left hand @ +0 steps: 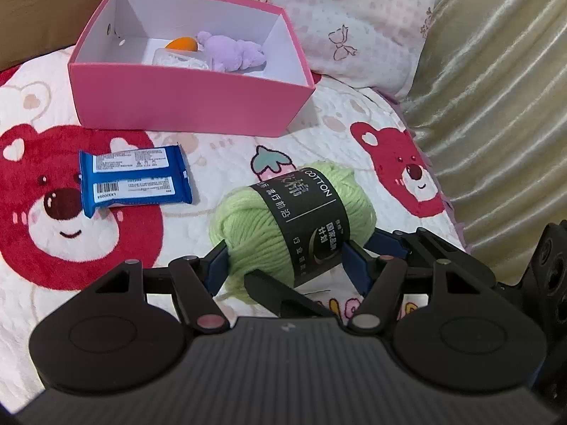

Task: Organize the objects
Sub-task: 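Lift the green yarn ball with the right tool and carry it toward the pink box, then lower the yarn ball into the pink box and open the right tool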

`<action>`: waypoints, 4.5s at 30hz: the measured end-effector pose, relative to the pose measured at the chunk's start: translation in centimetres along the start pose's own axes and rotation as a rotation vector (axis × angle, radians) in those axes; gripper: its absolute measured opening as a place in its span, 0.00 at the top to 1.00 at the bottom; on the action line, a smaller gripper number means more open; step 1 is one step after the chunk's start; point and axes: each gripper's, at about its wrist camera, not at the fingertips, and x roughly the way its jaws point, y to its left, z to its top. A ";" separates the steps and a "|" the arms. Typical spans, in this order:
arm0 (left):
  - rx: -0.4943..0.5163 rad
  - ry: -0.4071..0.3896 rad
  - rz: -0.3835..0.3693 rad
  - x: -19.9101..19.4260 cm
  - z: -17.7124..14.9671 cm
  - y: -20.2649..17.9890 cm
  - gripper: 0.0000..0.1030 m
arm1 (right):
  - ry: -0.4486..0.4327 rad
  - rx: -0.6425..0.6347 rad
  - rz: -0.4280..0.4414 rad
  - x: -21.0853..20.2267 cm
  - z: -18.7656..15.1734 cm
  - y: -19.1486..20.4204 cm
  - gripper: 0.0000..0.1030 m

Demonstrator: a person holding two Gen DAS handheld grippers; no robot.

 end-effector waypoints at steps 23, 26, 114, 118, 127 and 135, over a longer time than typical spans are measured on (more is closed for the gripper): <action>0.009 -0.030 0.014 -8.9 4.4 -0.5 0.36 | -0.099 0.003 0.057 -5.0 6.7 4.8 0.14; 0.000 -0.031 0.012 -9.4 5.0 -0.3 0.36 | -0.091 -0.002 0.057 -5.0 7.4 5.2 0.14; -0.185 -0.047 0.097 10.9 17.5 14.3 0.63 | 0.379 0.253 0.001 23.8 15.0 -5.6 0.13; -0.292 -0.044 0.049 11.2 17.4 15.5 0.64 | 0.315 0.235 -0.011 22.3 15.5 -6.3 0.18; -0.221 -0.056 0.149 12.1 17.1 13.7 0.67 | 0.268 0.154 -0.054 21.7 16.1 -6.0 0.43; -0.114 -0.071 0.241 10.7 17.2 12.5 0.64 | 0.227 0.148 -0.082 21.0 15.5 -5.3 0.39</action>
